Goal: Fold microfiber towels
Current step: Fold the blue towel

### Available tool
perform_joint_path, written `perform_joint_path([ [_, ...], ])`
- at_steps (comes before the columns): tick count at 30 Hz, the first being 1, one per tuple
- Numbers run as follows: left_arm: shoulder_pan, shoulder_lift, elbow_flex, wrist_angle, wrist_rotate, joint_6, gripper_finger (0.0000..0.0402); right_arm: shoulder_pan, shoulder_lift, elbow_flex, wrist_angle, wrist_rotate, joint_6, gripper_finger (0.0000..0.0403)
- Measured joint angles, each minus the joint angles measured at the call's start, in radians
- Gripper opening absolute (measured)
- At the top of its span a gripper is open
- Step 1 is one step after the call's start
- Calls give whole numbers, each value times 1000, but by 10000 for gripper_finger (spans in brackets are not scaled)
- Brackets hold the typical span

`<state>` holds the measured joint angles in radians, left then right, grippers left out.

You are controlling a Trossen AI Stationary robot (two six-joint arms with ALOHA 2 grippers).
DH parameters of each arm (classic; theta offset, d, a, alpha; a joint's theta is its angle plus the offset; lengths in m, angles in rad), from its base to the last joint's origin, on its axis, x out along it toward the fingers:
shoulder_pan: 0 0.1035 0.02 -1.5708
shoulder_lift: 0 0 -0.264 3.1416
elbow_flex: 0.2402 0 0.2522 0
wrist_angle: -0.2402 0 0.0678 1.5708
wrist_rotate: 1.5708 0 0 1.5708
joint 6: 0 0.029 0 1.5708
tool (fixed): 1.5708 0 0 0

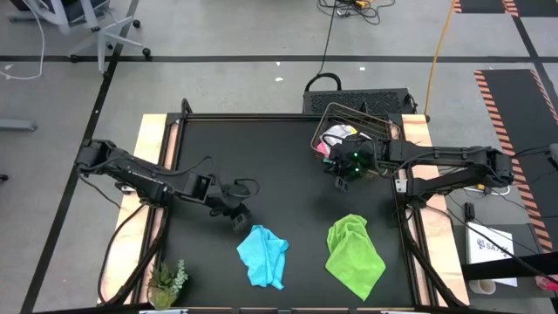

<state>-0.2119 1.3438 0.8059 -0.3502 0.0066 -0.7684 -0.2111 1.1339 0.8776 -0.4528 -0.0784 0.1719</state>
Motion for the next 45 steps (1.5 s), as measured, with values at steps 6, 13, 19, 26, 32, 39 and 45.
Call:
perform_joint_path([
  [6, -20, 72, 1, 25, 51, 139, 160, 0, 0, 0, 22, 0, 0, 0],
  [13, -18, 167, 0, 115, 60, 179, 183, 0, 0, 0, 23, 1, 26, 0],
  [19, -18, 211, 0, 192, 62, 250, 184, 0, 0, 0, 23, 3, 50, 0],
  [26, -18, 258, 0, 192, 80, 270, 184, 0, 0, 0, 25, 3, 52, 0],
  [32, -17, 260, 0, 203, 67, 269, 184, 0, 0, 0, 26, 52, 50, 0],
  [39, -17, 275, 0, 199, 64, 266, 150, 0, 0, 0, 30, 54, 48, 0],
  [45, -17, 273, 0, 216, 63, 257, 86, 0, 0, 0, 35, 53, 48, 0],
])
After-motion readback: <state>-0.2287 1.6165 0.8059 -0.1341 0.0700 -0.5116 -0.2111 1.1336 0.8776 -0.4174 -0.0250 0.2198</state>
